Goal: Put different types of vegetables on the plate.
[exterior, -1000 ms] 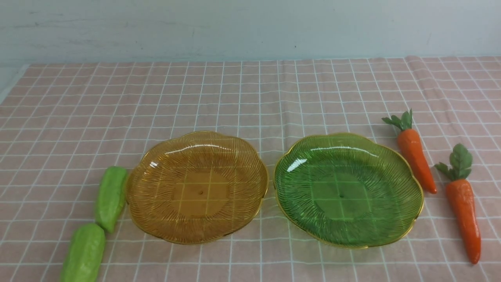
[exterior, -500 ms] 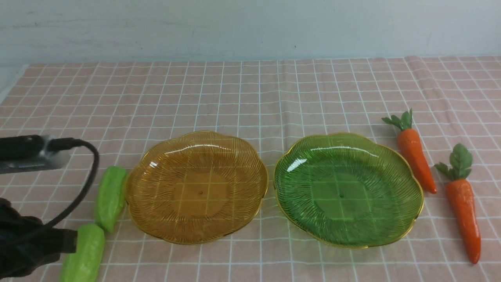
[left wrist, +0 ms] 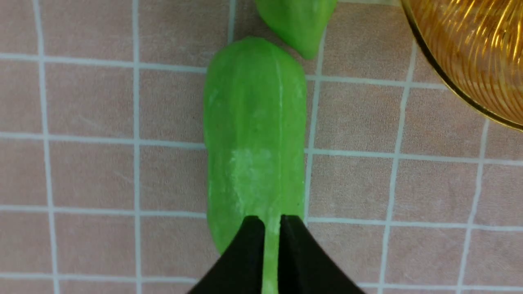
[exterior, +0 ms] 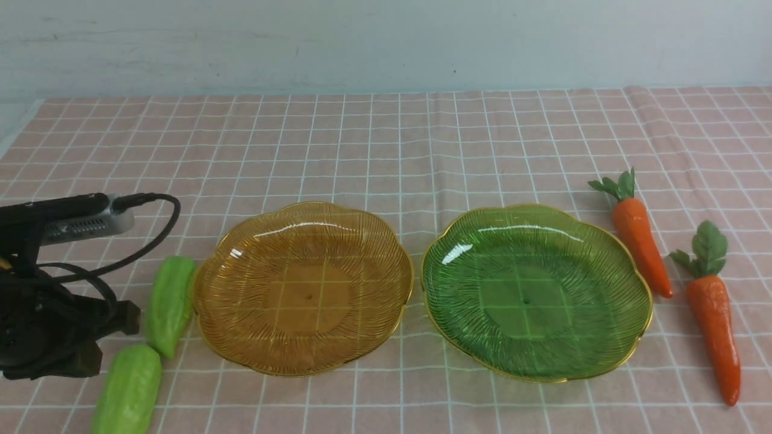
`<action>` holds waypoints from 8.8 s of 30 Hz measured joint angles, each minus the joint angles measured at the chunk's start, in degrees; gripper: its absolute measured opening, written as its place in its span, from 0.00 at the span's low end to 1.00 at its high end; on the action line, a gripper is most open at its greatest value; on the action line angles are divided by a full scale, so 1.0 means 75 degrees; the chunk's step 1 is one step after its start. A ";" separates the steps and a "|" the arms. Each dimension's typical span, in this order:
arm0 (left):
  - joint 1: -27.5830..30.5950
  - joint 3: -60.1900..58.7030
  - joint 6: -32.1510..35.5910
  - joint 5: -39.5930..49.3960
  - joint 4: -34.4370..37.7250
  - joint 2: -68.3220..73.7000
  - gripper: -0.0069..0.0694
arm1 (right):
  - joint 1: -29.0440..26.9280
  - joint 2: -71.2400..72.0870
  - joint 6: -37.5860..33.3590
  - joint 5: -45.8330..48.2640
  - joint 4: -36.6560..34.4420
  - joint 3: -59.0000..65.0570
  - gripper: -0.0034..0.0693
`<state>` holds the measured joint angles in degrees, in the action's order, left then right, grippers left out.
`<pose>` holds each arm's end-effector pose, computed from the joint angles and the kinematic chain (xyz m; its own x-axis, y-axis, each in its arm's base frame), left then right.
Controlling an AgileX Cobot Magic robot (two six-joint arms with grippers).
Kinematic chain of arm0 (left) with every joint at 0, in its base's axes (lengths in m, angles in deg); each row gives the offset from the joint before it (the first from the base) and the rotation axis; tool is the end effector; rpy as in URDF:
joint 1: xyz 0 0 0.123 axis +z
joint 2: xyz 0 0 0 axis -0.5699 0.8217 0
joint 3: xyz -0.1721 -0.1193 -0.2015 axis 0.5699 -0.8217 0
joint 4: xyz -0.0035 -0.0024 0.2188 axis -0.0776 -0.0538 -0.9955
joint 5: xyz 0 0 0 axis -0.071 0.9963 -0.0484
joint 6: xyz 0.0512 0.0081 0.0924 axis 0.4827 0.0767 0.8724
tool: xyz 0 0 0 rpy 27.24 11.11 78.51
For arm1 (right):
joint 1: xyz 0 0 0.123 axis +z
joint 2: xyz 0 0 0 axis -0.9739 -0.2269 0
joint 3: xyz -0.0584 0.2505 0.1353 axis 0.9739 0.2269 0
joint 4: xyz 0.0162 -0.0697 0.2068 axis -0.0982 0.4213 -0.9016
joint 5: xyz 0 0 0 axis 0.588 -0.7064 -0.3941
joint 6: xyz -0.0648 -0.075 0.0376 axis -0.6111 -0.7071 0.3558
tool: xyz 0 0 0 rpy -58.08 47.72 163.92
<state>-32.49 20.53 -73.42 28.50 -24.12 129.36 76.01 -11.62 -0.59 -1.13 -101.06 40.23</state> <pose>0.2093 -0.0015 0.2433 -0.9685 -0.1248 -0.2155 -0.1030 0.9886 -0.1094 0.0576 0.0494 0.3230 -0.6474 0.1465 -0.7479 -0.2695 0.8739 0.4045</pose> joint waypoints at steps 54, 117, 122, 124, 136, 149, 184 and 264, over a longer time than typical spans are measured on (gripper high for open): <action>-0.2109 0.3919 -0.0606 0.0139 -0.0738 0.3116 0.61 | 0.0000 -0.0362 -0.0768 0.0247 -0.0307 -0.0063 0.03; -0.2644 0.5729 0.1271 0.0771 0.1939 0.4238 0.49 | 0.0000 -0.4844 0.3065 0.0454 0.4926 -0.2287 0.03; -0.3114 0.5729 0.0829 0.0069 0.1747 0.4674 0.50 | -0.0045 -0.5507 0.3230 -0.0025 0.4950 -0.2294 0.04; -0.3193 0.5729 0.0778 -0.0091 0.1717 0.4807 0.52 | -0.0156 -0.5783 0.3238 -0.0136 0.4950 -0.2310 0.06; -0.3240 0.5886 0.0630 -0.0239 0.1261 0.5249 0.89 | -0.1010 -0.8196 0.2831 -0.1137 0.4043 -0.2351 0.73; -0.3240 0.7999 0.0605 0.2312 0.0584 0.4297 0.09 | -0.1019 -0.9652 0.1480 -0.1221 0.3319 -0.2612 0.42; -0.3240 0.0425 -0.1447 0.1223 -0.1367 -0.3877 0.09 | 0.0541 -1.0829 0.2890 -0.1015 0.4774 -0.6671 0.81; -0.3240 -0.1087 -0.1535 -0.0264 -0.2043 -0.7187 0.09 | 0.3137 0.3328 0.1672 -0.6751 0.3758 0.2750 0.03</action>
<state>-56.79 12.38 -84.92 26.51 -39.44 75.45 99.54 13.33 11.95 -51.76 -72.87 60.85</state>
